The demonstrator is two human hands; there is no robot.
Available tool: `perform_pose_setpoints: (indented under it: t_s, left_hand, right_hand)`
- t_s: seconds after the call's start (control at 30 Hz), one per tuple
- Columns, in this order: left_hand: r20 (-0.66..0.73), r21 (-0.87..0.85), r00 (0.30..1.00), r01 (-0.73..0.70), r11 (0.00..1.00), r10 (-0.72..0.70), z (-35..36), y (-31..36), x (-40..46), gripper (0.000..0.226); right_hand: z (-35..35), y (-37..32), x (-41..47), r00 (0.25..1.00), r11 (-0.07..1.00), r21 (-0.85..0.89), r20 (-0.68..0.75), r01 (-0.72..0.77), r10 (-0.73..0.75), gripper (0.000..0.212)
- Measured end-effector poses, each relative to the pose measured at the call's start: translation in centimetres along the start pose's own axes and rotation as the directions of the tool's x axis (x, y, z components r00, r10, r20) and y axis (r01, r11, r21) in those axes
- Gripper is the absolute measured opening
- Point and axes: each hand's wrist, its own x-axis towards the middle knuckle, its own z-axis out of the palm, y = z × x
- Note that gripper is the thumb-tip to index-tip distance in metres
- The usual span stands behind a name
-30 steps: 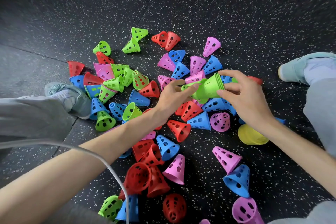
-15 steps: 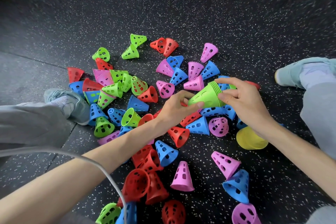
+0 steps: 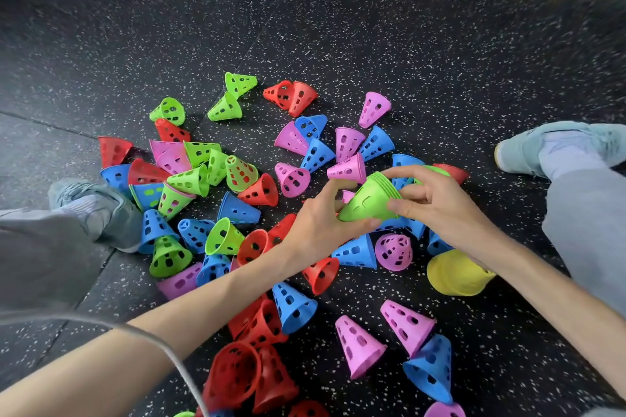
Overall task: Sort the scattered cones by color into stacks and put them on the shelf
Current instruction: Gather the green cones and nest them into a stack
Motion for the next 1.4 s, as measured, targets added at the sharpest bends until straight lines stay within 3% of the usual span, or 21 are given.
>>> perform_pose_setpoints:
  t_s: [0.2,0.3,0.43,0.53,0.6,0.67,0.97,1.07,1.2,1.4]
  left_hand:
    - [-0.016,0.009,0.993,-0.117,0.993,0.117,0.9,0.8,1.0,0.071]
    - [0.055,0.049,0.983,-0.177,0.983,0.174,1.8,1.1,1.6,0.079]
    - [0.043,-0.029,0.988,-0.149,0.988,0.150,3.0,0.6,2.2,0.074]
    - [0.039,-0.106,0.996,-0.072,0.992,0.076,3.4,-0.2,2.2,0.070]
    - [0.045,-0.108,0.998,-0.037,0.993,0.042,3.5,-0.9,2.2,0.069]
    - [0.059,-0.092,0.998,-0.024,0.995,0.029,3.5,-1.3,2.1,0.070]
    - [0.101,-0.065,0.995,0.016,0.998,-0.009,3.8,-2.2,1.8,0.073]
    - [0.101,-0.042,0.995,0.008,0.999,-0.004,3.9,-2.3,1.6,0.073]
    - [0.075,-0.032,0.997,-0.004,0.999,0.006,3.9,-2.2,1.4,0.073]
    - [0.042,-0.063,0.998,-0.038,0.997,0.040,4.4,-1.7,0.8,0.075]
  right_hand:
    - [-0.6,0.9,0.8,0.999,0.999,-0.050,-0.048,0.015,-0.017,0.043]
    - [-1.5,1.2,0.9,1.000,0.999,-0.041,-0.003,0.007,-0.007,0.042]
    - [-3.0,2.1,1.6,1.000,0.997,-0.069,-0.014,0.023,-0.024,0.032]
    - [-4.7,4.9,2.7,0.985,0.952,-0.305,-0.165,0.003,-0.056,0.023]
    - [-5.7,6.6,3.3,0.987,0.844,-0.534,-0.159,-0.053,-0.039,0.026]
    - [-6.1,7.8,3.7,0.993,0.784,-0.615,-0.113,-0.088,0.022,0.028]
    - [-6.4,10.0,3.5,0.968,0.729,-0.642,-0.097,-0.238,0.231,0.040]
    - [-6.1,9.3,3.1,0.977,0.754,-0.625,-0.176,-0.203,0.117,0.038]
    - [-5.3,5.5,2.5,0.943,0.911,-0.388,-0.333,-0.141,0.004,0.031]
    - [-2.9,1.4,0.3,0.962,0.979,-0.205,-0.270,-0.014,-0.043,0.033]
